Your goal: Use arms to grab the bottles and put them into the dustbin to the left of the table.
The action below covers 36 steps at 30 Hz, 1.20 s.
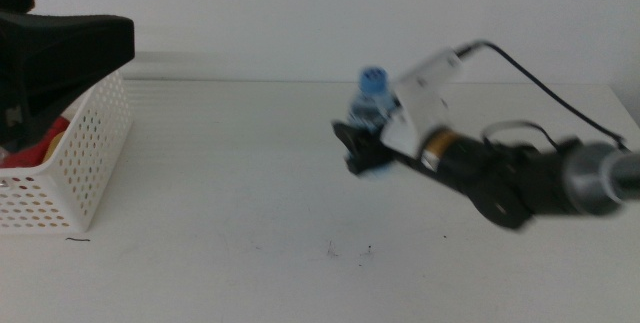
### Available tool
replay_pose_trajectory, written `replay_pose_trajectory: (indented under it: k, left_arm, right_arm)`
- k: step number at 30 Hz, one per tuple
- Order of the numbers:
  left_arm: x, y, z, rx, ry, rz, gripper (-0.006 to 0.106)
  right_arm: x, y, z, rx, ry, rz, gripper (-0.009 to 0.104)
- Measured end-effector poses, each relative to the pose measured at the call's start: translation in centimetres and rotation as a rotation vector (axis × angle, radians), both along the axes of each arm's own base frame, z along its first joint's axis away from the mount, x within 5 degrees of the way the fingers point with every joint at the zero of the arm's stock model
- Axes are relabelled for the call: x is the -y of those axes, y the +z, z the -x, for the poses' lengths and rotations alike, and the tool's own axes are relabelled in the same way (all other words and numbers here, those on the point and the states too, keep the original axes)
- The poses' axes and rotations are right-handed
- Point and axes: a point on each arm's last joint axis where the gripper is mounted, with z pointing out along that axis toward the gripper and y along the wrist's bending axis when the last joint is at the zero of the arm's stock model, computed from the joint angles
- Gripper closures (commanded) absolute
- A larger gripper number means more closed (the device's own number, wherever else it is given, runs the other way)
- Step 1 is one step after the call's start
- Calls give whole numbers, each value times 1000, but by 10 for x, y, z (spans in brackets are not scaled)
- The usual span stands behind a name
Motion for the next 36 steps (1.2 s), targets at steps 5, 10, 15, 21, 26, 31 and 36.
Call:
replay_pose_trajectory:
  k: [5, 10, 15, 21, 26, 31, 36]
  left_arm:
    - [0, 0, 0, 0, 0, 0, 7]
    - [0, 0, 0, 0, 0, 0, 7]
    - [0, 0, 0, 0, 0, 0, 7]
    - [0, 0, 0, 0, 0, 0, 7]
    - [0, 0, 0, 2, 0, 1, 7]
    - [0, 0, 0, 3, 1, 2, 7]
    - [0, 0, 0, 3, 1, 2, 7]
  right_arm:
    - [-34, 13, -49, 40, 28, -55, 97]
    - [-56, -9, -79, 8, 45, -83, 97]
    - [-79, -26, -95, 14, 70, -86, 97]
    - [-105, -40, -102, 44, 113, -93, 97]
    - [-110, -52, -102, 51, 126, -74, 89]
    - [-110, -52, -103, 36, 117, -69, 24]
    - [-109, -57, -103, -56, 74, -86, 3]
